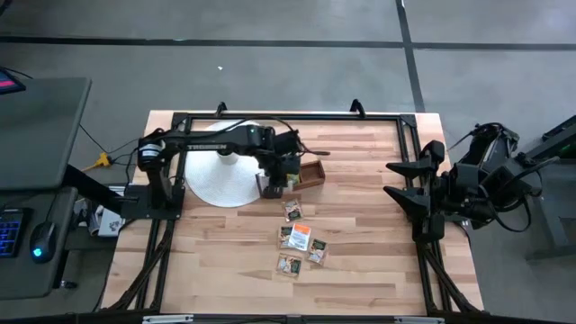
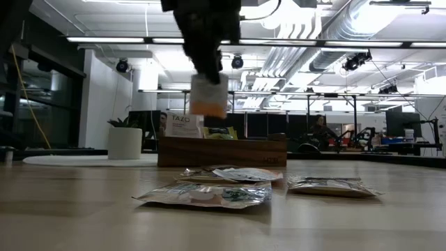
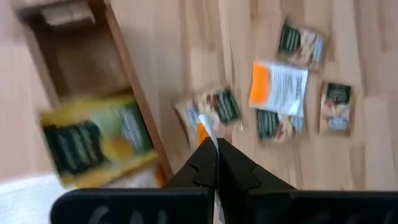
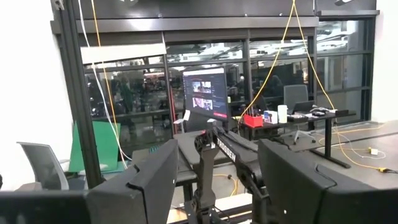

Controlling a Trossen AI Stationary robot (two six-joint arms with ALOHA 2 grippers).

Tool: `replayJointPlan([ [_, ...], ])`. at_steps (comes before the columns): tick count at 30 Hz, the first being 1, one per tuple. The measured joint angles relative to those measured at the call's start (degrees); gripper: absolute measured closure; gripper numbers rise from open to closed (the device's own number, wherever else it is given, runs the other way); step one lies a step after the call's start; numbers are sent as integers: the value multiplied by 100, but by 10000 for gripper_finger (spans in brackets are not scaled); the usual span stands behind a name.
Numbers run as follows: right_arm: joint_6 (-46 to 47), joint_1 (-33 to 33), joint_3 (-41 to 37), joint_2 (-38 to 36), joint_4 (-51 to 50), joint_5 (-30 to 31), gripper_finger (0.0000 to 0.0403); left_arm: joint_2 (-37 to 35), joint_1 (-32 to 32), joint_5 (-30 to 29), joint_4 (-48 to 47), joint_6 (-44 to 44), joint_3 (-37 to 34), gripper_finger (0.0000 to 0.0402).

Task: Pick & Place Tea
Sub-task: Put the white tea bag into the left section of the wooden organizer

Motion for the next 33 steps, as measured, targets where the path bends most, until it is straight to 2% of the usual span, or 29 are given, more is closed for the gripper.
replayJointPlan([
  [3, 0, 0, 0, 0, 0, 1, 185, -247, 39, 38, 125, -91, -620, 401],
  [5, 0, 0, 0, 0, 0, 3, 186, -284, 73, 62, 680, -275, -867, 401],
  [8, 0, 0, 0, 0, 0, 6, 186, -381, 189, -17, 655, -401, -1144, 401],
  [10, 0, -2, 0, 0, 0, 8, 185, -434, 243, -139, 894, -402, -1109, 401],
  [14, 0, -2, 0, 0, 1, 9, 187, -418, 389, -394, 781, -464, -1131, 401],
  [21, 2, -2, 0, 0, 2, 42, 187, -432, 599, -510, 328, -384, -1124, 401],
  [33, 0, -61, 0, 1, 2, 80, 185, -426, 597, -567, 331, -208, -1124, 401],
])
